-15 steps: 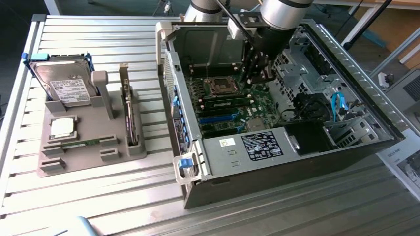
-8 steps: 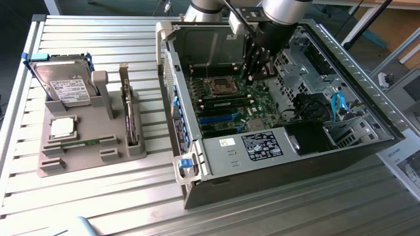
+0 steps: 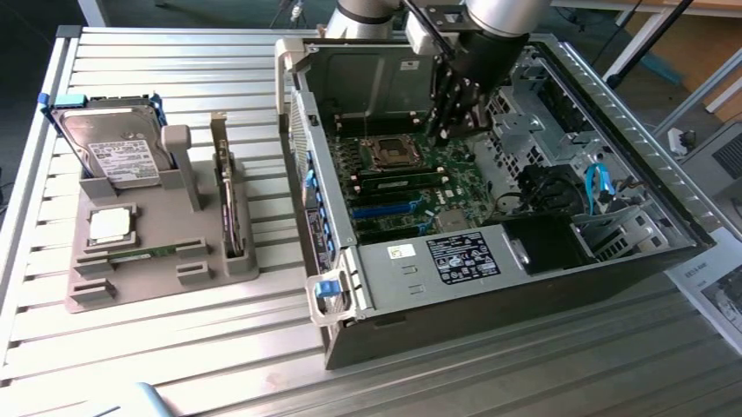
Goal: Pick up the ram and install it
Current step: 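Insert the ram into the slot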
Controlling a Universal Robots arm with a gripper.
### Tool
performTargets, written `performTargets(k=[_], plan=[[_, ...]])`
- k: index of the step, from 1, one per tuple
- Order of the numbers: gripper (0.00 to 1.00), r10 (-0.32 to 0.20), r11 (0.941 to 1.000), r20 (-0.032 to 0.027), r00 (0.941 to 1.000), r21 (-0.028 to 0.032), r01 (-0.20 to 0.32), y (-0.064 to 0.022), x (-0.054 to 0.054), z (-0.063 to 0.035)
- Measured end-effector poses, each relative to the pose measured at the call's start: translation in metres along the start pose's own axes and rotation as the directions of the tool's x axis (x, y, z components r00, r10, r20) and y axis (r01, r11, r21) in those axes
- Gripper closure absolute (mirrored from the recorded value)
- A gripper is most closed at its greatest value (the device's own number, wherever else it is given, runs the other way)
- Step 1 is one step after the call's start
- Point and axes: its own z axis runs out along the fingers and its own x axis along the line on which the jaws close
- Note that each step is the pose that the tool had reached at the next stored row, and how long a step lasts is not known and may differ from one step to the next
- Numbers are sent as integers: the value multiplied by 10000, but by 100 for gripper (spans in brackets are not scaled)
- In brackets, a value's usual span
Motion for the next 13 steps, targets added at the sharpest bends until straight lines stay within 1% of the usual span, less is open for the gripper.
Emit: performTargets(k=[4, 6, 10, 13], plan=[[75, 0, 10000, -10, 10000, 0, 0, 1, -7, -45], [75, 0, 10000, -29, 10000, 1, 0, 1, -22, -84], [75, 0, 10000, -49, 10000, 1, 0, 1, -37, -144], [75, 0, 10000, -49, 10000, 2, 0, 2, -41, -155]])
